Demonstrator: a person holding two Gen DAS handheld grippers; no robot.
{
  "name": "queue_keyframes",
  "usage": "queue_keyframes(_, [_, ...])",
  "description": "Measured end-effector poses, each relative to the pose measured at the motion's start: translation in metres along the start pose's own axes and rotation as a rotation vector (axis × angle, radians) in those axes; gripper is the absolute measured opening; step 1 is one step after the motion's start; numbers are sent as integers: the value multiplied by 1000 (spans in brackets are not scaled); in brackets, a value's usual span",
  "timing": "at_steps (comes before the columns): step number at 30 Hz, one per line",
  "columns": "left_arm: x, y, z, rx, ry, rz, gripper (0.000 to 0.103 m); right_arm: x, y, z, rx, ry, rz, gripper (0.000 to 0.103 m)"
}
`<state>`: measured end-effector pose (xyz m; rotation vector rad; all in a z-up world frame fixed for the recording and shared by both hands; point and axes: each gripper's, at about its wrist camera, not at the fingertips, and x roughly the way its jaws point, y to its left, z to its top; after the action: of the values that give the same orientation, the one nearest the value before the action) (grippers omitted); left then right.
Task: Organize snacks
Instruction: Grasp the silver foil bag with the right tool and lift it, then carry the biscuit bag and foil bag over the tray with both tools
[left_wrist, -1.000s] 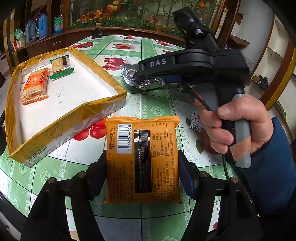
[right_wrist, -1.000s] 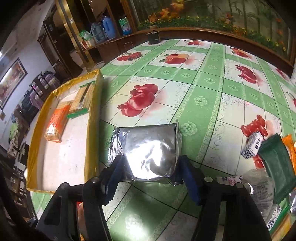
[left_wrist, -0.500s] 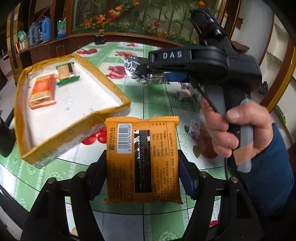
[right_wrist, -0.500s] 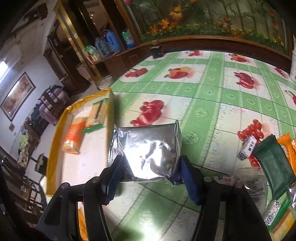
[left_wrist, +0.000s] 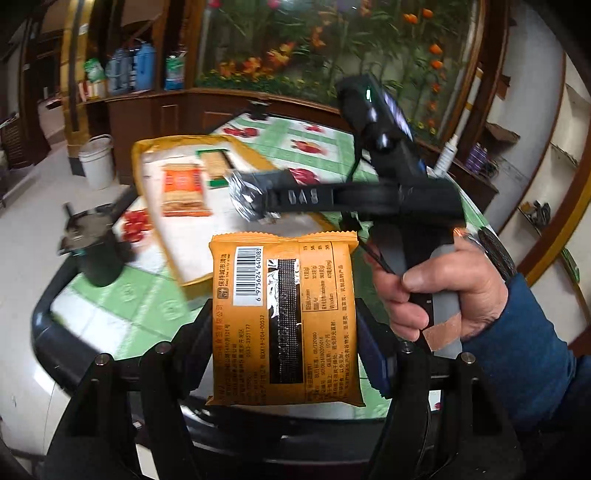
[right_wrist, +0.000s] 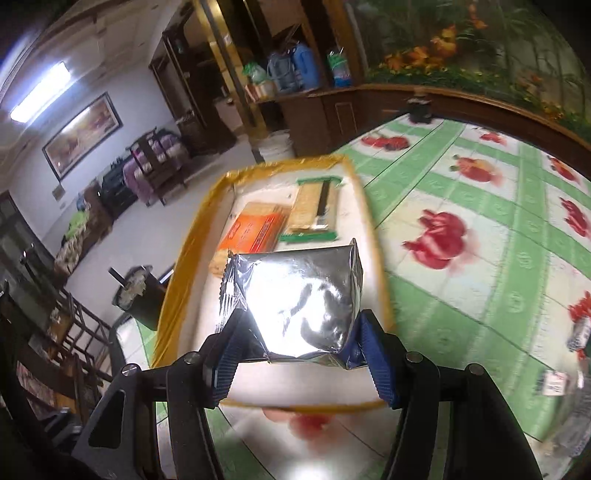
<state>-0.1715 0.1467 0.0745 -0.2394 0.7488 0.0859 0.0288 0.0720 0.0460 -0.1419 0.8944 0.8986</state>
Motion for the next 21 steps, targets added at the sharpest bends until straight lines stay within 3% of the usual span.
queue_keyframes(9, [-9, 23, 2, -46, -33, 6, 69, 6, 9, -34, -63, 83, -23, 60])
queue_keyframes(16, [-9, 26, 4, -56, -37, 11, 69, -16, 7, -63, -44, 124, 54, 60])
queue_keyframes(21, [-8, 27, 10, -64, -39, 13, 69, -31, 4, -67, -24, 99, 82, 60])
